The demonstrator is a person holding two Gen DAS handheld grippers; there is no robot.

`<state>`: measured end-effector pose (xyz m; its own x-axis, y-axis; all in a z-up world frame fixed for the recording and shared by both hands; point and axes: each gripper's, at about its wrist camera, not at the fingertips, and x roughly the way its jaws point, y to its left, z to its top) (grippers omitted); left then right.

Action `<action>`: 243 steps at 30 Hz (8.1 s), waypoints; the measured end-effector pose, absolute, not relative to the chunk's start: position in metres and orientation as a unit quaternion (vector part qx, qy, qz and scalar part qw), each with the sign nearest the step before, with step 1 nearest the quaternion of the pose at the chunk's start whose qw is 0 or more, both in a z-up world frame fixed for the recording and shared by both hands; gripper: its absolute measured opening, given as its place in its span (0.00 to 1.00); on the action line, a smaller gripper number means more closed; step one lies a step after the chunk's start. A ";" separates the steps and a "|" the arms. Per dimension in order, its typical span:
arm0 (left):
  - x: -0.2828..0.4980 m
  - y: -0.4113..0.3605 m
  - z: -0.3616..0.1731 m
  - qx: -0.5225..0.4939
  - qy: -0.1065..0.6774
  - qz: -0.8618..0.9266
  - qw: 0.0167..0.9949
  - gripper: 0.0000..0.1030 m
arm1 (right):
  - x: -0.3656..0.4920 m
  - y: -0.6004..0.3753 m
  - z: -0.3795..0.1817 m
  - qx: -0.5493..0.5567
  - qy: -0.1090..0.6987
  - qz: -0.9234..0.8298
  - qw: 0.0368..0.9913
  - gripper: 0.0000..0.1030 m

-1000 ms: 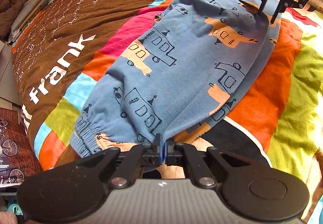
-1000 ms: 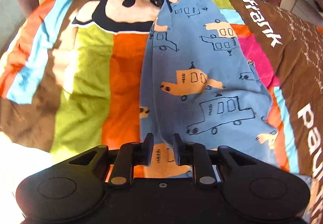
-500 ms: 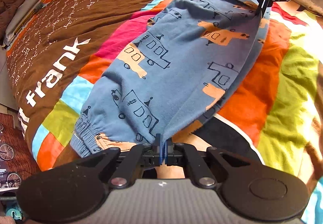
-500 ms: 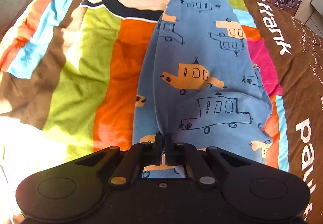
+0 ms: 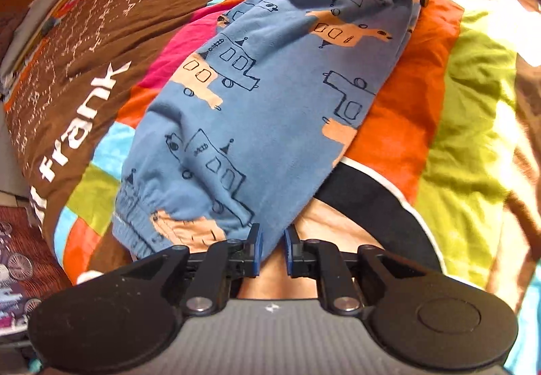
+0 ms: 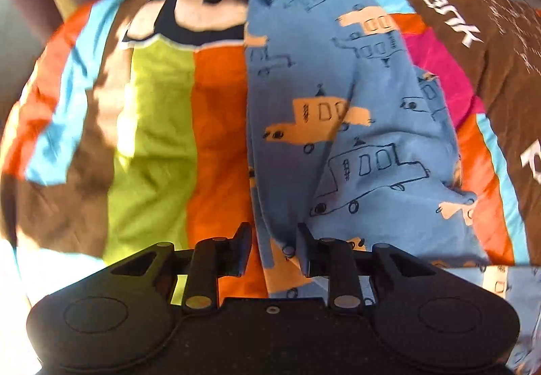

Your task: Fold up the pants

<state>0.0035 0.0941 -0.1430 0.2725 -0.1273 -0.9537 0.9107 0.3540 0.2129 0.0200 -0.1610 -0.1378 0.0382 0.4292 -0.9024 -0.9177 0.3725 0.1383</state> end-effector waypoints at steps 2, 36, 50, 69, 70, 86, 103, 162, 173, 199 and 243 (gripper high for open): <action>0.003 0.095 -0.136 0.396 0.482 -0.384 0.681 0.15 | 0.024 -0.161 -0.140 -0.243 0.489 0.495 0.676 0.29; 0.045 -0.124 -0.187 -0.032 0.567 -0.427 0.703 0.30 | 0.182 -0.273 -0.122 -0.497 0.440 0.573 0.482 0.41; 0.045 -0.124 -0.194 -0.034 0.568 -0.436 0.697 0.30 | 0.237 -0.244 -0.173 -0.606 0.422 0.585 0.336 0.19; 0.046 -0.129 -0.199 -0.025 0.572 -0.441 0.691 0.30 | 0.263 -0.223 -0.189 -0.608 0.478 0.589 0.233 0.06; 0.045 -0.128 -0.198 -0.023 0.571 -0.442 0.692 0.30 | 0.265 -0.225 -0.183 -0.605 0.479 0.588 0.243 0.06; 0.036 -0.135 -0.184 0.026 0.555 -0.443 0.704 0.14 | 0.183 -0.306 -0.090 -0.555 0.477 0.569 0.376 0.05; 0.007 -0.158 -0.182 0.100 0.537 -0.472 0.692 0.06 | 0.070 -0.340 -0.113 -0.504 0.540 0.564 0.370 0.05; 0.052 -0.028 -0.170 0.126 0.566 -0.313 0.752 0.16 | 0.140 -0.169 -0.146 -0.170 0.449 0.457 0.749 0.64; 0.051 -0.014 -0.168 0.119 0.553 -0.310 0.764 0.28 | 0.167 -0.213 -0.136 -0.032 0.523 0.440 0.729 0.61; 0.030 -0.018 -0.178 0.152 0.531 -0.336 0.763 0.29 | 0.264 -0.156 -0.172 0.068 0.547 0.447 0.705 0.02; 0.048 -0.072 -0.144 0.251 0.516 -0.436 0.693 0.48 | -0.091 -0.401 -0.149 0.302 0.461 -0.023 0.834 0.64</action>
